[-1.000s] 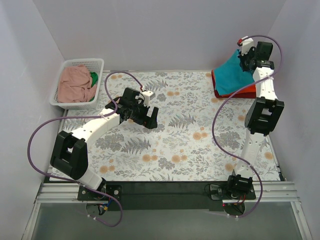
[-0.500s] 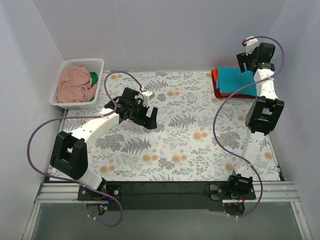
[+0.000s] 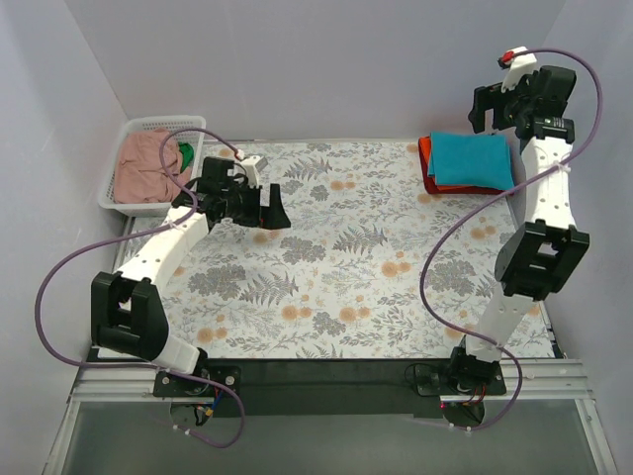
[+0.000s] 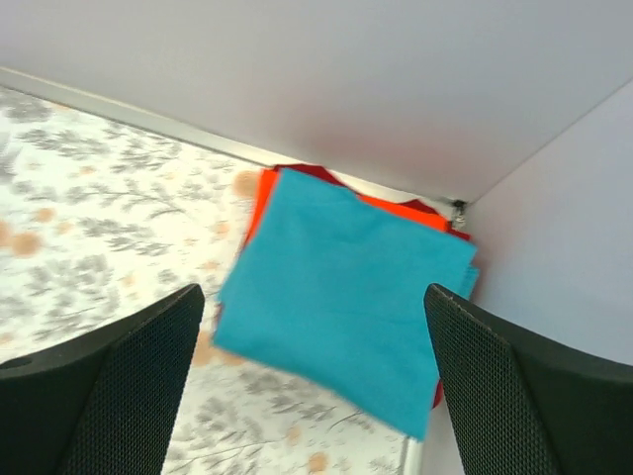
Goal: Fold and stack the t-shirts
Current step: Reset both grippers
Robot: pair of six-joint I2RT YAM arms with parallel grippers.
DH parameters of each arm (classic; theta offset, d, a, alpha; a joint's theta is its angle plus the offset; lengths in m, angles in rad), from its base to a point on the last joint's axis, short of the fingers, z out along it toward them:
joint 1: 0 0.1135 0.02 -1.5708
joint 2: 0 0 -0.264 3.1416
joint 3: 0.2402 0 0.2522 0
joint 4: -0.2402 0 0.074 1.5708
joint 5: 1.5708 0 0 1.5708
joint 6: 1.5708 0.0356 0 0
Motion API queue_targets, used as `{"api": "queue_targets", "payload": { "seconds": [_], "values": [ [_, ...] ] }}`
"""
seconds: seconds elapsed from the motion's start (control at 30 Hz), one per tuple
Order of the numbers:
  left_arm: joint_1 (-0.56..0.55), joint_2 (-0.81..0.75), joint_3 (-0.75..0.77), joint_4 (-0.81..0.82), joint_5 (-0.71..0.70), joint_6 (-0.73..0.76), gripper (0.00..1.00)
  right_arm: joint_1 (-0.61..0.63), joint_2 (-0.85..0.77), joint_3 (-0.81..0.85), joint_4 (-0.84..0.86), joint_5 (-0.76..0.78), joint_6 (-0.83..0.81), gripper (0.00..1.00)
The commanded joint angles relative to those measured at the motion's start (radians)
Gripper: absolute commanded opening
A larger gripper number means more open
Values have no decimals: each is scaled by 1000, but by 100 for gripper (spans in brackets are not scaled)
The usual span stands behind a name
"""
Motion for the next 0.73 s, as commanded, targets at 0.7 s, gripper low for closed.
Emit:
{"api": "queue_targets", "payload": {
  "seconds": [0.7],
  "values": [
    [142,-204,-146,-53,-198,31,98,334,-648,-1011,-134,-51,95,98]
  ]
}}
